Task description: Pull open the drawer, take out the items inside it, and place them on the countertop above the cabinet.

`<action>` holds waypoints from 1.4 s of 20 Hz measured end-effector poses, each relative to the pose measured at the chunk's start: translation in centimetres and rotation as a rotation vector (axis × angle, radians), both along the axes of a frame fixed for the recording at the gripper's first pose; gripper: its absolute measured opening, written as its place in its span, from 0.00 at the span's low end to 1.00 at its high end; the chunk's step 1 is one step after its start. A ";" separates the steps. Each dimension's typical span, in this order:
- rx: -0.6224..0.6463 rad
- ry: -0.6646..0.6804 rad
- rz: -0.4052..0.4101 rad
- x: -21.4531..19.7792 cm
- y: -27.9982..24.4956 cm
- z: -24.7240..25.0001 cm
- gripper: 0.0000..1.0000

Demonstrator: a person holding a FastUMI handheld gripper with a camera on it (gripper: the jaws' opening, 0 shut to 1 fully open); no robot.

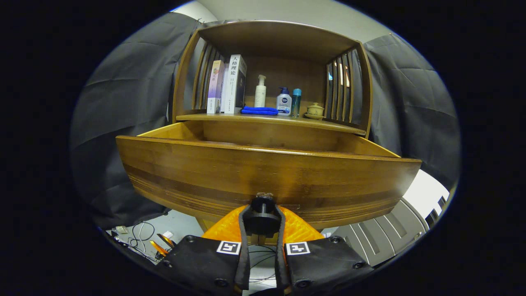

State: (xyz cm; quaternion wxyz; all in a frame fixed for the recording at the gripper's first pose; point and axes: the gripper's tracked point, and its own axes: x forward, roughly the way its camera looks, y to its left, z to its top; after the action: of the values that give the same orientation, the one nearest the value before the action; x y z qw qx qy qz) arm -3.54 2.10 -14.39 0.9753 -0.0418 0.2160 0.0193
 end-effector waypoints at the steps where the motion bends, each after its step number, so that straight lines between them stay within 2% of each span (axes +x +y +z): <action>1: -0.001 0.005 0.000 -0.3 0.0 -0.1 0.26; 5: -0.006 0.018 0.006 -0.6 0.2 0.0 0.29; 7: -0.031 -0.009 0.011 -0.5 -0.1 1.0 0.40; 8: -0.033 -0.036 0.012 -0.4 -0.1 2.0 0.50; 14: -0.034 -0.117 -0.012 0.1 -0.5 8.0 0.96; 19: -0.098 -0.052 -0.021 3.0 0.4 11.2 0.96; 23: -0.059 0.017 -0.038 5.7 1.8 12.6 0.96; 28: -0.026 0.196 -0.136 9.7 1.2 10.8 0.97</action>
State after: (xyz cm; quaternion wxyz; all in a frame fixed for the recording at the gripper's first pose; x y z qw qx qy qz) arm 6.15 3.33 -3.62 0.9479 -0.0376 0.3131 -0.0456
